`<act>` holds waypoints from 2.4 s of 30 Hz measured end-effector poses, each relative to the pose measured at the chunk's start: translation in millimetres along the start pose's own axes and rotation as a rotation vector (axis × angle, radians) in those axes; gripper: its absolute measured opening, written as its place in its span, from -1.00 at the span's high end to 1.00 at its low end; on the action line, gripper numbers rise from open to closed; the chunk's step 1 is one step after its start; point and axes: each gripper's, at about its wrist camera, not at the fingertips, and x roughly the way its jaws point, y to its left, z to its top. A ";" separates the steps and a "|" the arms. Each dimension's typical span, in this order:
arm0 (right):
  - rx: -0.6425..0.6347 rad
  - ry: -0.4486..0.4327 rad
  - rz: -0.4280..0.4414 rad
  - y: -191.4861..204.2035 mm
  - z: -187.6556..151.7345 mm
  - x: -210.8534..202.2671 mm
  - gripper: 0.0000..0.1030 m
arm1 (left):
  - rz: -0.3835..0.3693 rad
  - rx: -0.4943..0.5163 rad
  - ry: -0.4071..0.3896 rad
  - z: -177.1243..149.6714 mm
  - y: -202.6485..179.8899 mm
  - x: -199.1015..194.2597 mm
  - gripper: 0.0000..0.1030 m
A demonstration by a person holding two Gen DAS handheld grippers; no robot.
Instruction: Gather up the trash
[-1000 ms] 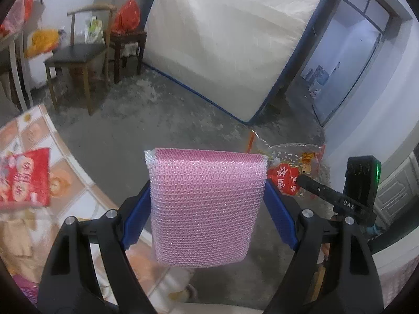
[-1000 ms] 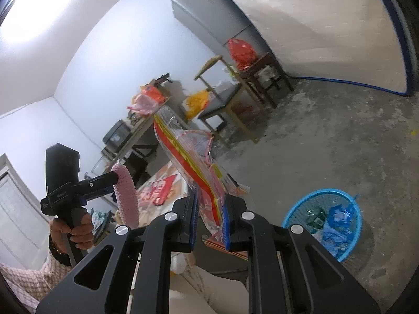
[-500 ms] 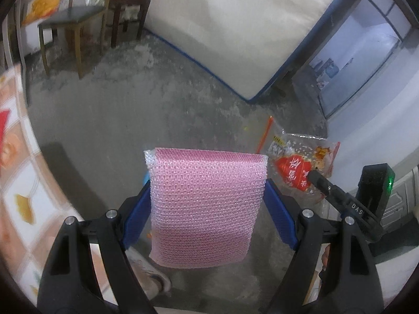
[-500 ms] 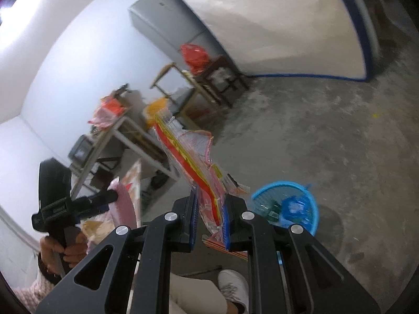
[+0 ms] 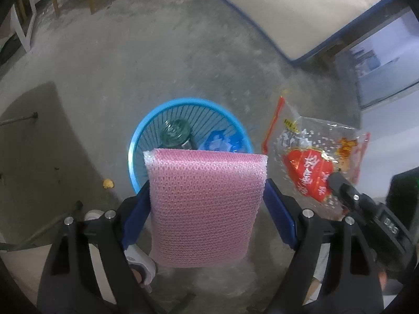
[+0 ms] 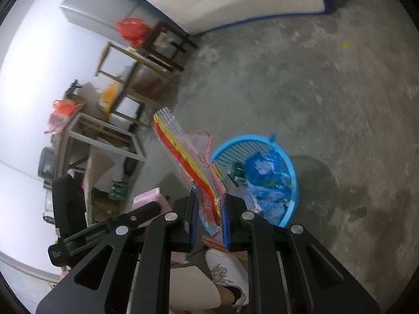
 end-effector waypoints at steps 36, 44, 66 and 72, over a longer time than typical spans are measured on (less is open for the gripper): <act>0.006 0.448 0.072 -1.7 -32.0 201.0 0.69 | 0.085 0.166 -0.442 -135.1 60.1 -280.0 -0.71; -0.049 0.540 -0.339 -43.0 -47.3 283.3 0.39 | 0.155 0.014 -0.555 -178.8 120.7 -325.6 -0.73; -0.301 0.487 -0.329 43.1 -39.3 202.3 -0.20 | 0.097 -0.107 -0.638 -206.0 194.2 -341.2 -0.73; -0.250 0.449 -0.354 30.3 -35.7 188.7 -0.20 | 0.097 -0.119 -0.647 -209.5 202.5 -342.8 -0.73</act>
